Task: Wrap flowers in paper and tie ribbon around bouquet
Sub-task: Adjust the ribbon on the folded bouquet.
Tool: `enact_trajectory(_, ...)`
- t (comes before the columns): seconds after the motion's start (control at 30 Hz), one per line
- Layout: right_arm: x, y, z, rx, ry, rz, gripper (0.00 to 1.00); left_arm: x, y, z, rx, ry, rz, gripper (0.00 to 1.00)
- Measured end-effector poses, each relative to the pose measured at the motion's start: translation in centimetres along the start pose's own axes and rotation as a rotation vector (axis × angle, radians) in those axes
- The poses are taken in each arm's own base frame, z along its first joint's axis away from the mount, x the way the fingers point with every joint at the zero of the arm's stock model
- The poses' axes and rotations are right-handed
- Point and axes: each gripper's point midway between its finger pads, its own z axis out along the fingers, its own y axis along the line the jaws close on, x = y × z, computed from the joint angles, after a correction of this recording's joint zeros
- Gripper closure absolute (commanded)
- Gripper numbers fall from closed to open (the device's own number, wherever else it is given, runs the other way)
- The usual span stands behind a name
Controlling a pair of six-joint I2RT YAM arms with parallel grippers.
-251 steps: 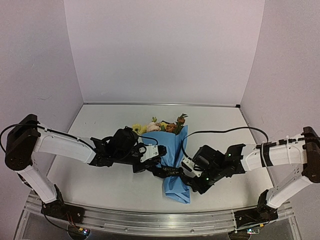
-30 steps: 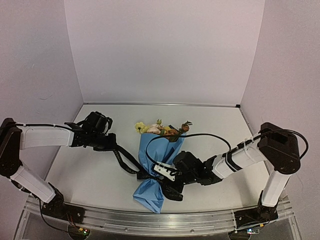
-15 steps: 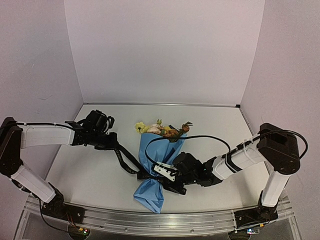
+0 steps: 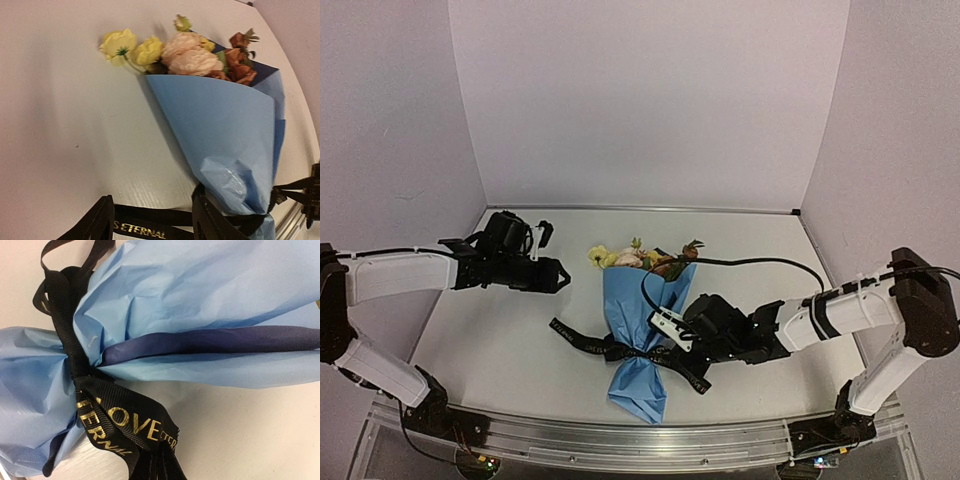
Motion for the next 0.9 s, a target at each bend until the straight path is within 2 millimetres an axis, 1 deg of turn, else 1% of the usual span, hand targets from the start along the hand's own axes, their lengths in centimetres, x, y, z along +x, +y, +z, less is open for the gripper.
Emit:
enact_trajectory(0.03, 0.0, 0.0, -0.2, 0.001, 0.013, 0.017, 1.00, -0.2, -0.8, -0.4, 0.021, -0.011, 0.023, 0.45)
enact_trajectory(0.13, -0.2, -0.3, -0.7, 0.013, 0.041, 0.064, 1.00, 0.2, -4.9, -1.5, 0.115, -0.036, 0.129, 0.49)
enact_trajectory(0.23, 0.1, -0.7, -1.2, 0.035, 0.065, 0.113, 1.00, 2.0, -9.7, -2.1, 0.229, -0.029, 0.254, 0.51)
enact_trajectory(0.27, 0.2, -0.8, -1.4, 0.042, 0.072, 0.133, 1.00, 2.8, -11.3, -2.3, 0.270, -0.023, 0.300, 0.52)
enact_trajectory(0.33, 0.4, -0.9, -1.7, 0.050, 0.080, 0.178, 1.00, 4.2, -13.8, -2.7, 0.336, -0.025, 0.375, 0.52)
enact_trajectory(0.43, 0.6, -1.0, -1.9, 0.054, 0.086, 0.239, 1.00, 6.0, -16.8, -3.1, 0.410, -0.036, 0.482, 0.53)
enact_trajectory(0.53, 0.6, -0.9, -2.0, 0.051, 0.087, 0.286, 1.00, 8.3, -19.4, -2.6, 0.456, -0.048, 0.622, 0.57)
enact_trajectory(0.63, 0.4, -0.8, -2.2, 0.044, 0.080, 0.320, 1.00, 11.3, -20.8, -1.0, 0.478, -0.029, 0.772, 0.59)
enact_trajectory(0.7, 0.2, -0.8, -2.5, 0.040, 0.070, 0.339, 1.00, 13.0, -21.1, 0.0, 0.482, -0.007, 0.844, 0.60)
enact_trajectory(0.73, 0.0, -0.7, -2.6, 0.037, 0.064, 0.347, 1.00, 13.5, -21.0, 0.6, 0.477, 0.000, 0.879, 0.60)
enact_trajectory(0.8, 0.0, -0.6, -2.9, 0.028, 0.057, 0.356, 1.00, 14.0, -20.7, 1.6, 0.465, -0.002, 0.936, 0.62)
enact_trajectory(0.9, 0.0, -0.4, -3.0, 0.017, 0.057, 0.366, 1.00, 14.0, -20.6, 2.5, 0.450, -0.024, 1.002, 0.65)
